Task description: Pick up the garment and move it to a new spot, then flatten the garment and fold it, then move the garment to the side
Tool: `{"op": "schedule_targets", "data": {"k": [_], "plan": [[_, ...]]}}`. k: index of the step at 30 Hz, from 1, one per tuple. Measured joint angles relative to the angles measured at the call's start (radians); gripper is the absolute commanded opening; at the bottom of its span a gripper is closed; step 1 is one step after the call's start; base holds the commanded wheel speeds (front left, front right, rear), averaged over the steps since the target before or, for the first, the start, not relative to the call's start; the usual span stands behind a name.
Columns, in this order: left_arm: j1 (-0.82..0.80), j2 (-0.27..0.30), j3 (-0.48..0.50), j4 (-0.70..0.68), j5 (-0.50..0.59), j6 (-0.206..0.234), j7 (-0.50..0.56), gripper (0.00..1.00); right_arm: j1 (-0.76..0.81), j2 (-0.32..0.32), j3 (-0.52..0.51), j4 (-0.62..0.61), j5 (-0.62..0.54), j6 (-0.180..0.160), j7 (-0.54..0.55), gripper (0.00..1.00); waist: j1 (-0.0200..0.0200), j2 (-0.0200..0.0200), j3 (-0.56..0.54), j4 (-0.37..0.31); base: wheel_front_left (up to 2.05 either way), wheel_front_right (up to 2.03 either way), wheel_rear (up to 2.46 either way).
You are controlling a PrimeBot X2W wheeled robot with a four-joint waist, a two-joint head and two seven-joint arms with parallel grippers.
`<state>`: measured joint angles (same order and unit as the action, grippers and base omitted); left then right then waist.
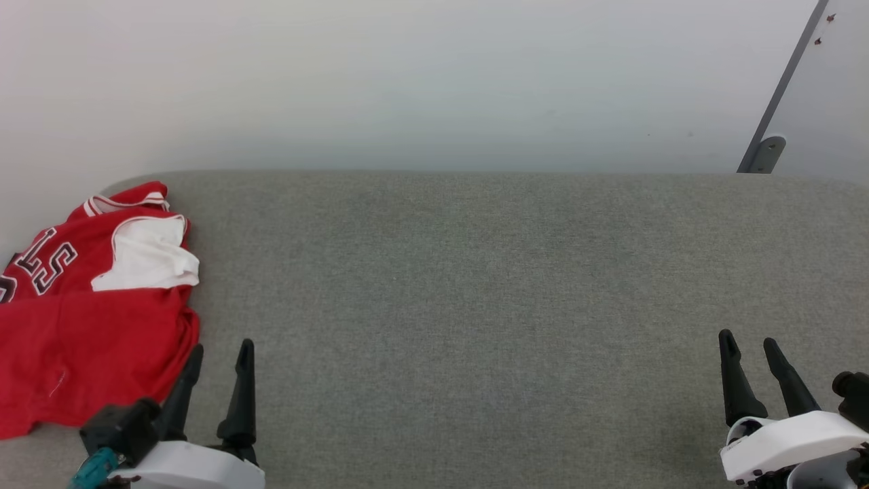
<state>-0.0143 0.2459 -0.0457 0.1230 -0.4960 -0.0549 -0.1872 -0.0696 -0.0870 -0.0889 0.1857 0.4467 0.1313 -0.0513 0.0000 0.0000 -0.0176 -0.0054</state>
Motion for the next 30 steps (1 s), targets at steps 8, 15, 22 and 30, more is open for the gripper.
{"op": "schedule_targets", "data": {"k": [8, 15, 22, 30], "plan": [[0.006, -0.001, 0.004, -0.010, 0.078, -0.011, -0.017, 1.00, 0.013, 0.002, -0.002, -0.018, -0.067, 0.000, -0.003, 1.00, 0.0000, 0.0000, -0.001, -0.001, 0.00, 0.00, 0.00], [0.012, -0.001, 0.005, -0.018, 0.142, -0.017, -0.033, 1.00, 0.014, 0.002, -0.003, -0.030, -0.123, 0.000, -0.010, 1.00, 0.0000, 0.0000, -0.001, 0.000, 0.00, 0.00, 0.00], [0.014, -0.002, 0.005, -0.022, 0.196, -0.024, -0.046, 1.00, 0.015, 0.002, -0.006, -0.039, -0.174, 0.000, -0.012, 1.00, 0.0000, 0.0000, -0.003, 0.001, 0.00, 0.00, 0.00], [0.018, 0.000, 0.005, -0.026, 0.246, -0.033, -0.060, 1.00, 0.019, 0.002, -0.006, -0.045, -0.223, 0.000, -0.019, 1.00, 0.0000, 0.0000, -0.007, 0.002, 0.00, 0.00, 0.00]]}}
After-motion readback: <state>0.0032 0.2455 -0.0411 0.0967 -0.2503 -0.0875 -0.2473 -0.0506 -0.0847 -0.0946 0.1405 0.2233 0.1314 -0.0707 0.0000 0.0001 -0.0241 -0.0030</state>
